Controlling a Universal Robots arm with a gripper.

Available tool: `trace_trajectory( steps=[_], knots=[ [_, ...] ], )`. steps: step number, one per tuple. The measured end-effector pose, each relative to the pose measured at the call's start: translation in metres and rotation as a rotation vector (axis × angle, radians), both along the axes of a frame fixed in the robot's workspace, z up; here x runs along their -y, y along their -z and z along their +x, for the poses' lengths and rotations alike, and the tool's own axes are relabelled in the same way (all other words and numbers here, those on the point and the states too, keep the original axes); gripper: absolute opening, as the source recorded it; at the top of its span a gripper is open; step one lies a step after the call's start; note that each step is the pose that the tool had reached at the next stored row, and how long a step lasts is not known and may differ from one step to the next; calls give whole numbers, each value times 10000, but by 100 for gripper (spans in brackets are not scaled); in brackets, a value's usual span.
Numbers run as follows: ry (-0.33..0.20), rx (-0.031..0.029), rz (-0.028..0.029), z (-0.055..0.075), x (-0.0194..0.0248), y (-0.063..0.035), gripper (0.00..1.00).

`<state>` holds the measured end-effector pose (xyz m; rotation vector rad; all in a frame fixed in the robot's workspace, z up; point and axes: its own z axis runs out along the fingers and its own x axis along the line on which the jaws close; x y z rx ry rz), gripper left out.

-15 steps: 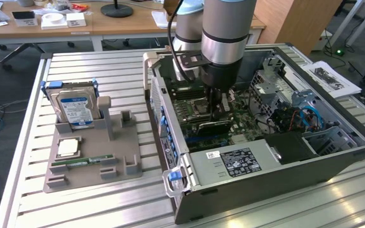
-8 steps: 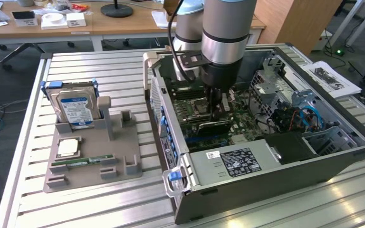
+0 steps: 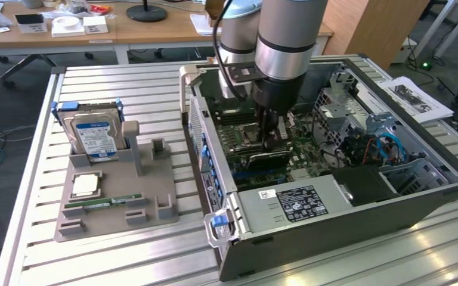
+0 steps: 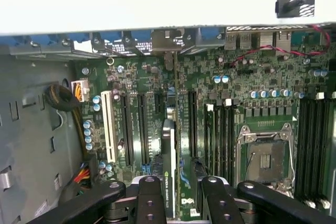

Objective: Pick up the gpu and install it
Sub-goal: 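Insert the gpu into the slot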

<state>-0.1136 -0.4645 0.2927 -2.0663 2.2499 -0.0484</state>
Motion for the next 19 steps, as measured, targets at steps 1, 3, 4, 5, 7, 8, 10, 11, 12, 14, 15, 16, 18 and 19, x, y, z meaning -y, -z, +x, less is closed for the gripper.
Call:
trace_trajectory(
  steps=[1, 3, 4, 5, 7, 8, 10, 11, 12, 14, 15, 16, 18, 19],
  knots=[
    [0, -60, 1, 5, -4, 0, 34],
    [0, -167, 7, 18, -13, 0, 34],
    [0, -216, 9, 26, -18, 0, 34],
    [0, -266, 10, 34, -22, 0, 34],
    [-1, -375, 14, 55, -31, 1, 34],
    [-1, -434, 14, 67, -33, 0, 34],
    [0, -571, 15, 94, -35, 0, 34],
    [0, -618, 16, 102, -35, 1, 34],
    [-1, -627, 16, 104, -35, 1, 34],
    [1, -629, 14, 104, -35, 0, 34],
    [1, -629, 14, 104, -35, 0, 34],
    [0, -629, 15, 104, -35, 0, 34],
    [0, -628, 15, 104, -35, 0, 34],
    [0, -628, 15, 105, -35, 0, 34]
  ],
)
